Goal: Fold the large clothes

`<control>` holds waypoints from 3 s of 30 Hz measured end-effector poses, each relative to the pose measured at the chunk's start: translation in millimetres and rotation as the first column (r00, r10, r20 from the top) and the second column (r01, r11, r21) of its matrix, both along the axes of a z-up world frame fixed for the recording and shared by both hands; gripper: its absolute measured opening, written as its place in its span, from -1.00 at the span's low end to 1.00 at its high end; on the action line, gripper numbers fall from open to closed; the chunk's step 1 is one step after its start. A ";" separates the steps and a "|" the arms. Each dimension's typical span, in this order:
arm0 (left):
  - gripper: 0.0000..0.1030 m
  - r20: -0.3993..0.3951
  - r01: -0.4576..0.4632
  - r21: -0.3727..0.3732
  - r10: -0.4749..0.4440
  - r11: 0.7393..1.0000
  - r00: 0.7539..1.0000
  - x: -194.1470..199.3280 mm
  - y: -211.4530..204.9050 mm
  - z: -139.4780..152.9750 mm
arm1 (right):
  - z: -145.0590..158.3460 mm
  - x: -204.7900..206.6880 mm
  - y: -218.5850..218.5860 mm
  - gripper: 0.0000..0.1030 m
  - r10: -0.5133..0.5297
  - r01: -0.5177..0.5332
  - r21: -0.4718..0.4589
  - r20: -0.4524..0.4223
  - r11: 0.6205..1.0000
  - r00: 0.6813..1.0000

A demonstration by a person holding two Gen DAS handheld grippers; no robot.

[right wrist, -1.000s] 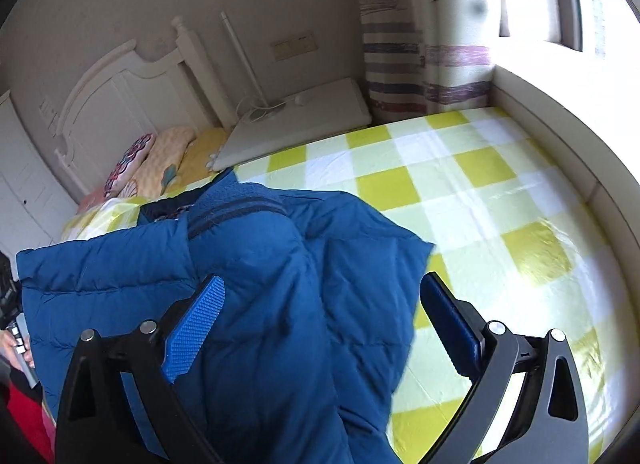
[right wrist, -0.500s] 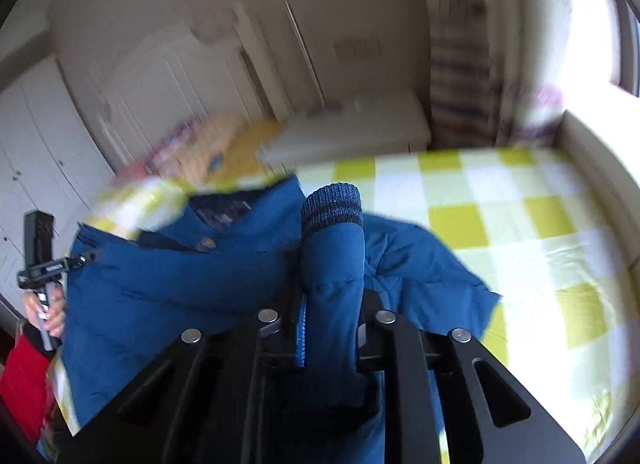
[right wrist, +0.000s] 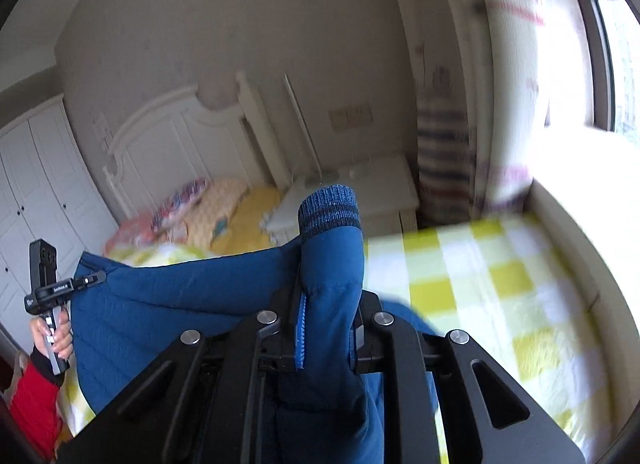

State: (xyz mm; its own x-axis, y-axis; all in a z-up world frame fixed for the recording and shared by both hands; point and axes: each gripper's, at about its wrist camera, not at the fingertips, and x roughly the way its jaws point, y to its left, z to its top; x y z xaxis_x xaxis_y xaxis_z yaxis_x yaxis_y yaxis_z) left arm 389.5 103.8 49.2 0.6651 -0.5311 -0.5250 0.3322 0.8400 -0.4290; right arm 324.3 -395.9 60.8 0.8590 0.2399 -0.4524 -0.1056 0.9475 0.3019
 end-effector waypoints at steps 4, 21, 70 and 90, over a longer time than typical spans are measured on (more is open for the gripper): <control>-0.39 -0.085 -0.132 0.091 0.139 0.987 0.987 68.7 -10.6 -5.3 | 0.2 74.0 1.8 -0.67 -0.116 0.113 -0.035 -0.107 0.993 0.987; 0.45 -0.143 -0.348 0.154 0.370 0.925 0.918 88.7 -0.5 -107.8 | -138.7 126.4 -15.8 -0.11 -0.210 0.242 0.039 -0.377 0.969 0.902; 0.93 0.134 -0.306 0.155 0.287 0.939 0.948 -324.2 85.7 -60.2 | -89.1 -303.1 26.3 0.61 0.023 -0.035 -0.087 -0.136 0.996 0.990; 0.96 -0.113 -0.085 0.522 0.167 0.849 0.979 -75.1 -104.1 -127.3 | -145.3 -25.0 189.0 0.16 0.187 -0.323 -0.370 -0.357 0.871 0.915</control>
